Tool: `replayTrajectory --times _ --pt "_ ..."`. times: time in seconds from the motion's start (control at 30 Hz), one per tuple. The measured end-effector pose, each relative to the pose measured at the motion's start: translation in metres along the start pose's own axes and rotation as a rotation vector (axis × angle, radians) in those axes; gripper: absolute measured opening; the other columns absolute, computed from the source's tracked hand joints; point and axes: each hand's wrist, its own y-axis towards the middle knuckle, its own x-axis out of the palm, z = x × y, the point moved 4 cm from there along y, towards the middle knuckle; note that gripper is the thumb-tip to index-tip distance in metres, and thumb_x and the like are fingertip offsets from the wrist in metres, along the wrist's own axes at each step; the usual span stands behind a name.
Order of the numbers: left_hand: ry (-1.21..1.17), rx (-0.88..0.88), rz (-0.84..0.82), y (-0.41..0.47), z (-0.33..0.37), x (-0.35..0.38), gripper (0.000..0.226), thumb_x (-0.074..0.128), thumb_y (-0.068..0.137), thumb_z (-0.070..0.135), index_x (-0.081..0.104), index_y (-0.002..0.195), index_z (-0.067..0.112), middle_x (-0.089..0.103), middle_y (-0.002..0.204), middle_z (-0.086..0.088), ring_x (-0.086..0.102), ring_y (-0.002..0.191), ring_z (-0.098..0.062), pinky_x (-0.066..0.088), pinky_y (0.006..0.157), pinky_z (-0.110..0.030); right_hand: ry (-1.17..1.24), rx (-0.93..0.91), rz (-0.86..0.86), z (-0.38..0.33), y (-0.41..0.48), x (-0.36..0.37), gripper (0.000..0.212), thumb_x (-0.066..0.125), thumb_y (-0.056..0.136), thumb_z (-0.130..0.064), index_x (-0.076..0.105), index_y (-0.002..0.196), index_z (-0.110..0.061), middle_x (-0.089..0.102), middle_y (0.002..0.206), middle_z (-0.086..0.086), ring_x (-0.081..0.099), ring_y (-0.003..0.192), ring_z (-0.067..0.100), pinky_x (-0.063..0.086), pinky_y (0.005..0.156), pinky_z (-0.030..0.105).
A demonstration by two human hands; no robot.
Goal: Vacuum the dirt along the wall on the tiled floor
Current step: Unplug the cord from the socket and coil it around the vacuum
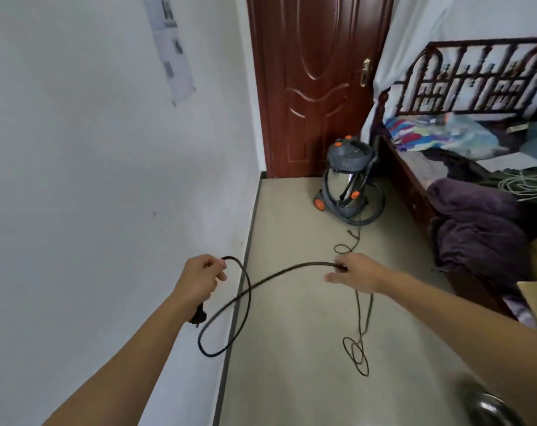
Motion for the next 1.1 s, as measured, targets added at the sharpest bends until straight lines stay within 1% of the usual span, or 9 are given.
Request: replayTrajectory --times 0.13,0.27,0.43,0.6,0.7,0.8,0.9,1.03,1.1 --pt "-0.129 -0.019 -0.136 0.052 0.028 0.032 0.013 0.056 0.094 0.010 0.063 0.090 -0.001 0.072 0.086 -0.015 0.050 0.057 -0.018 0.035 0.046 -0.026 0.241 -0.158 -0.035 -0.049 0.012 -0.045 0.005 0.071 0.087 -0.016 0.067 0.090 -0.018 0.059 0.068 -0.012 0.052 0.056 -0.003 0.038 0.054 0.012" --pt "-0.184 0.006 -0.276 0.086 0.061 0.078 0.011 0.053 0.097 0.014 0.057 0.089 0.007 0.075 0.090 -0.006 0.054 0.065 -0.017 0.039 0.047 -0.026 0.440 -0.164 0.155 -0.048 0.037 -0.085 0.008 0.073 0.088 -0.013 0.071 0.084 -0.019 0.060 0.054 -0.016 0.051 0.048 -0.003 0.037 0.050 0.010" --pt "-0.117 0.050 -0.401 0.125 0.105 0.140 0.015 0.046 0.099 0.015 0.051 0.086 0.011 0.075 0.078 -0.006 0.041 0.062 -0.016 0.025 0.048 -0.026 0.555 -0.174 0.346 -0.013 0.079 -0.125 0.008 0.074 0.088 -0.012 0.071 0.082 -0.017 0.060 0.063 -0.004 0.049 0.051 0.001 0.040 0.052 0.016" --pt "-0.040 0.073 -0.464 0.169 0.161 0.184 0.039 0.049 0.099 0.037 0.054 0.067 0.014 0.034 0.048 0.006 0.024 0.048 -0.011 0.017 0.049 -0.027 0.249 -0.150 0.436 0.057 0.140 -0.149 0.015 0.075 0.086 -0.026 0.063 0.078 -0.025 0.059 0.067 -0.012 0.053 0.062 0.003 0.042 0.060 0.024" --pt "-0.116 0.101 -0.424 0.202 0.203 0.187 0.045 0.051 0.098 0.037 0.043 0.059 0.017 0.028 0.048 0.005 0.023 0.047 -0.011 0.021 0.052 -0.026 0.057 0.108 0.427 0.128 0.185 -0.141 0.018 0.062 0.093 -0.035 0.053 0.080 -0.027 0.058 0.075 -0.008 0.058 0.077 0.018 0.037 0.064 0.029" --pt "-0.354 0.096 -0.280 0.247 0.238 0.159 0.043 0.049 0.100 0.034 0.040 0.060 0.018 0.024 0.046 0.005 0.022 0.046 -0.013 0.025 0.053 -0.027 0.134 0.435 0.300 0.216 0.215 -0.118 0.019 0.050 0.099 -0.030 0.054 0.085 -0.019 0.062 0.089 0.006 0.064 0.093 0.028 0.039 0.068 0.028" --pt "-0.459 0.076 -0.116 0.286 0.253 0.120 0.039 0.048 0.100 0.036 0.040 0.066 0.019 0.023 0.044 0.008 0.025 0.041 -0.011 0.028 0.046 -0.022 0.220 0.627 0.196 0.279 0.224 -0.099 0.026 0.046 0.101 -0.031 0.061 0.094 -0.010 0.063 0.092 0.009 0.062 0.088 0.027 0.044 0.070 0.028" --pt "-0.339 0.059 -0.030 0.321 0.252 0.112 0.037 0.045 0.101 0.039 0.043 0.070 0.018 0.024 0.046 0.008 0.021 0.037 -0.009 0.025 0.039 -0.020 0.347 0.613 0.082 0.287 0.259 -0.096 0.041 0.041 0.104 -0.038 0.061 0.091 -0.006 0.069 0.090 0.017 0.065 0.081 0.029 0.055 0.085 0.040" --pt "-0.311 0.067 -0.045 0.336 0.249 0.126 0.033 0.044 0.102 0.036 0.048 0.078 0.015 0.025 0.049 0.006 0.021 0.039 -0.009 0.025 0.041 -0.021 0.262 0.483 0.017 0.263 0.281 -0.112 0.041 0.036 0.106 -0.042 0.054 0.089 -0.008 0.062 0.084 0.014 0.060 0.077 0.027 0.053 0.078 0.037"
